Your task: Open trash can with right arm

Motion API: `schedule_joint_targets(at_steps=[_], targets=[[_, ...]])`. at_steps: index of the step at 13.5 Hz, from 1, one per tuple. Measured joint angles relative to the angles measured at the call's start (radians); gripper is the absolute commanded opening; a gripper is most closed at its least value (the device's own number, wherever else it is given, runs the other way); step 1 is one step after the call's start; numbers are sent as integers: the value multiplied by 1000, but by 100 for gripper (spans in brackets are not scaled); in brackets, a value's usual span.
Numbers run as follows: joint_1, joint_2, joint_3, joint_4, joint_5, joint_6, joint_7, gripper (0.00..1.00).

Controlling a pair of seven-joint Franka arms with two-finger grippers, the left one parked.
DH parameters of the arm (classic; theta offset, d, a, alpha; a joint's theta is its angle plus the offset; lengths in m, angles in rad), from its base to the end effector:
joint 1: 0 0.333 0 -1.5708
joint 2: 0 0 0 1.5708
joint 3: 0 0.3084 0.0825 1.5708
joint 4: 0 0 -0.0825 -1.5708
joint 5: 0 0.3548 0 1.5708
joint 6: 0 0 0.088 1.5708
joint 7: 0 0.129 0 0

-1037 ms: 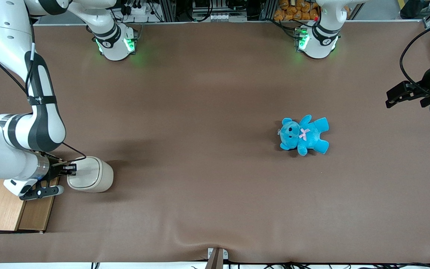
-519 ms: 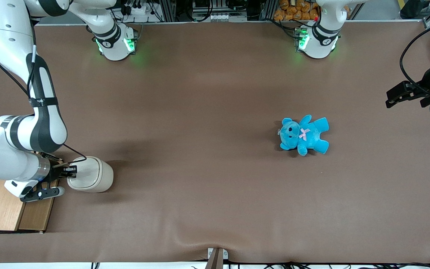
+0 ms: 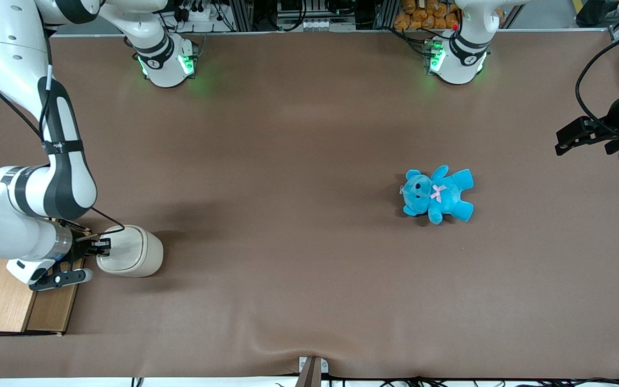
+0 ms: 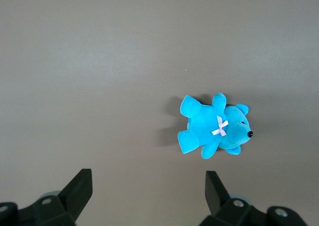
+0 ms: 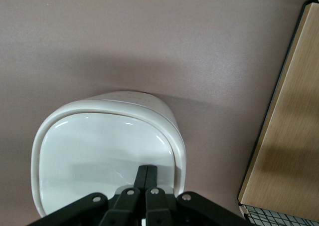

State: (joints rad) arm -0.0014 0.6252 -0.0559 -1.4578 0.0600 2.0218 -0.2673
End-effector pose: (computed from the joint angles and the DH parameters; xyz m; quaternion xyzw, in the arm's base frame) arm 0.6766 -0.0281 0.2992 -0.9949 -0.0957 0.0280 0.0148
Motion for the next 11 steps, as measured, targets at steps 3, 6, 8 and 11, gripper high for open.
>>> schedule_joint_targets(at_steps=[3,6,8,11], targets=[[0,0,0,0,-1,1,-1,0],[2,0,0,1,-1,1,-1,0],[2,0,0,4,-1,-6,-1,0],[5,1,1,26,-1,-49,21,0]])
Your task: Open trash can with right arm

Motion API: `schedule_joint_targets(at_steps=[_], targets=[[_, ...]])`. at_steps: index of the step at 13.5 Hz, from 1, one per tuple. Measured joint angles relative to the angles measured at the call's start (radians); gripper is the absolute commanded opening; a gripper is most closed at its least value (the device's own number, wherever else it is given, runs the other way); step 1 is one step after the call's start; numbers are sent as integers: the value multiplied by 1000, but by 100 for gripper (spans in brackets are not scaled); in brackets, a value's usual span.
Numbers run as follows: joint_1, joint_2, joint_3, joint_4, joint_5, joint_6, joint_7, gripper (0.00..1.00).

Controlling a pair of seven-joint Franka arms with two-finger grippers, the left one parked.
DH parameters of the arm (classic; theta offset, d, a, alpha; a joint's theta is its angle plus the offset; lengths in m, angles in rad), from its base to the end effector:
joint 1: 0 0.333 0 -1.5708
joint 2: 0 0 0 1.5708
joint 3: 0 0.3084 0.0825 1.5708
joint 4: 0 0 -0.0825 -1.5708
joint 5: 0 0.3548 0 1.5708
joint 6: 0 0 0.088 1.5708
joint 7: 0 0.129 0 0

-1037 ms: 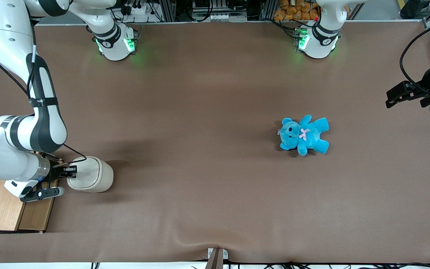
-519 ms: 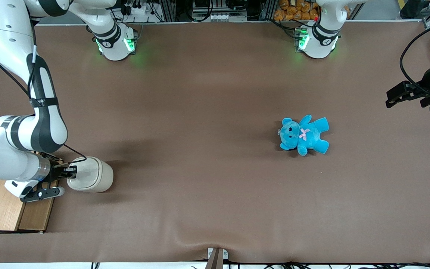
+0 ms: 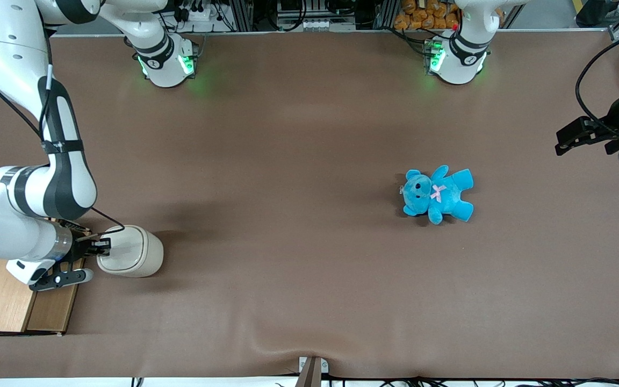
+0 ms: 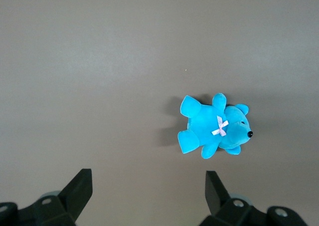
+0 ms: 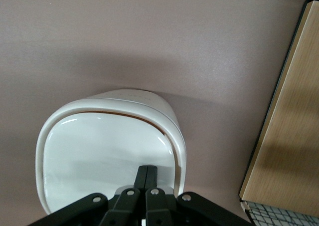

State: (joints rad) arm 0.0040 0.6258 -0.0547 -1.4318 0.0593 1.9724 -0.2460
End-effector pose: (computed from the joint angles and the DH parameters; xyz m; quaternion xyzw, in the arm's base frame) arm 0.6761 -0.0232 0.3060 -0.9951 -0.0892 0.0400 0.0167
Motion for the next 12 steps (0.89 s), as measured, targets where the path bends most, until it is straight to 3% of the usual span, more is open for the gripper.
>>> schedule_joint_targets(at_steps=[9,12], targets=[[17,1,6,121,2,-220,112,0],[32,1,13,151,35,-277,190,0]])
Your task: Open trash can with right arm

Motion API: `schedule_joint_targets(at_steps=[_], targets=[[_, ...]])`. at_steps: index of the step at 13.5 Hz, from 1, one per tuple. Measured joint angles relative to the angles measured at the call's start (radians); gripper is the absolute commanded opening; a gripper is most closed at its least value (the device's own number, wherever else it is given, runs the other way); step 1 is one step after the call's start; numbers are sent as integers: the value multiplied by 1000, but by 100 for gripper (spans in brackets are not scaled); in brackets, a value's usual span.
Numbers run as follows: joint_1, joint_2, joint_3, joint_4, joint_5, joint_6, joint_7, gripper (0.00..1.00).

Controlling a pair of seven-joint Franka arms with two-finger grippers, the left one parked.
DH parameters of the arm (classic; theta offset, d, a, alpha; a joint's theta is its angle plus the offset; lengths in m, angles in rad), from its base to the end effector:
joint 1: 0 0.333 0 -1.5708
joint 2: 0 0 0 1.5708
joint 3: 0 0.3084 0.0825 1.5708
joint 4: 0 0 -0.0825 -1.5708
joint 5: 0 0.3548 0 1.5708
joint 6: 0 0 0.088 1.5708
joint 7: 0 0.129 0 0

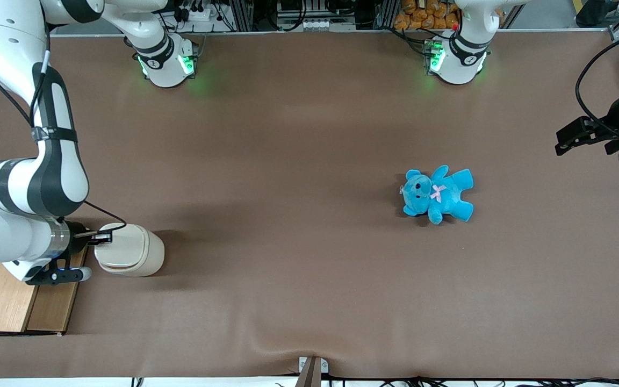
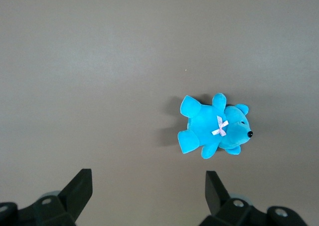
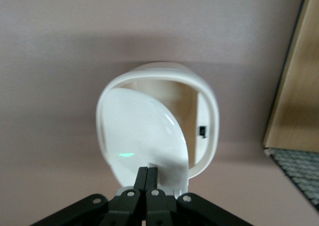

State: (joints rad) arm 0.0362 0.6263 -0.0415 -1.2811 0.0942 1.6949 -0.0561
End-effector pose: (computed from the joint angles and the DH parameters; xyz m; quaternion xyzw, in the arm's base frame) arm 0.6687 0.0132 0.3510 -0.9937 -0.0171 0.1046 0.0366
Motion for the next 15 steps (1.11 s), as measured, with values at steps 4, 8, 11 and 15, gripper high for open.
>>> schedule_joint_targets(at_steps=[4,8,11,15], targets=[[8,0,5,51,65,-92,68,2],[10,-2,17,88,92,-160,126,100],[12,-35,22,107,111,-181,149,100],[-6,-93,10,123,111,-279,152,100]])
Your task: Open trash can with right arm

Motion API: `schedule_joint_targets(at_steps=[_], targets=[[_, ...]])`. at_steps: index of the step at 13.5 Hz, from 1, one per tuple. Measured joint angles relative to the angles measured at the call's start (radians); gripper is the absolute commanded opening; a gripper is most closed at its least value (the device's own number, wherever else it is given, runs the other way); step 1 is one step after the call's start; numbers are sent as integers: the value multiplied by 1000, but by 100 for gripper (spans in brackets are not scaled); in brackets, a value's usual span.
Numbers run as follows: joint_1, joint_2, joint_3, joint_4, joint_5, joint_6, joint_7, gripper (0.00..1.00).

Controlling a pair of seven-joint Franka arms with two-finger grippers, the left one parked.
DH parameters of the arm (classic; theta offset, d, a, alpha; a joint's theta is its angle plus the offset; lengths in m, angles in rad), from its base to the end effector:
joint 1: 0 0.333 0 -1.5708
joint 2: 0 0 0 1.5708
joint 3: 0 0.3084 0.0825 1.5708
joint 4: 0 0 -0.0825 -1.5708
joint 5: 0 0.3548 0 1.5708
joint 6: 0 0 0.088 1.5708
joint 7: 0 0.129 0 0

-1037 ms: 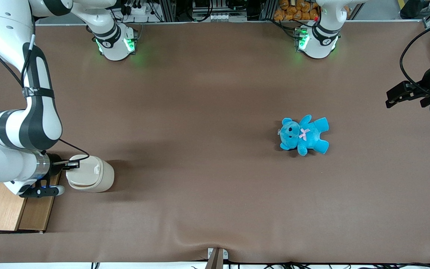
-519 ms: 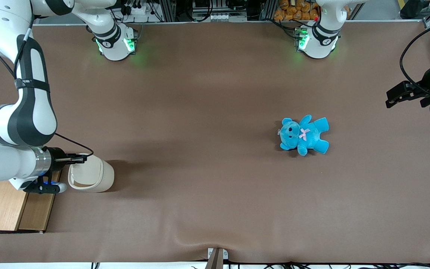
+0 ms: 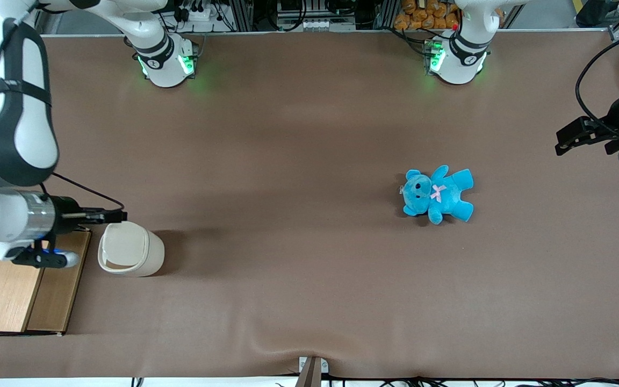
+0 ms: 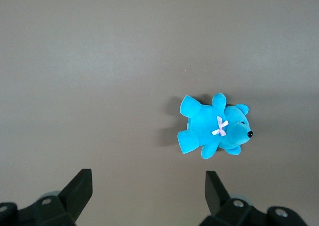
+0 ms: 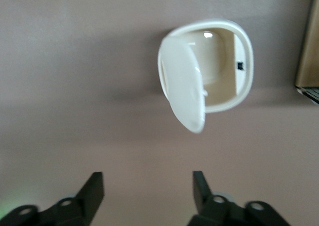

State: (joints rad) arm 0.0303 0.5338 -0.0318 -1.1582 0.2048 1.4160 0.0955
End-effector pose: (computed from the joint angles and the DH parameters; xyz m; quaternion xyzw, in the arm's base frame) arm 0.6399 0.0324 0.4500 -0.9851 0.0450 0.1412 0.0874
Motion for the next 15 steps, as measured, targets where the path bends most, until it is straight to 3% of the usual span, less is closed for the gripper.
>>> schedule_joint_targets(at_steps=[2,7,15], targets=[[-19,-36,-3,22,-5,-58,0,100],[-19,-175,-4,37,-95,-137,0,100],[-21,-378,-28,-109,-153,-108,0,100]])
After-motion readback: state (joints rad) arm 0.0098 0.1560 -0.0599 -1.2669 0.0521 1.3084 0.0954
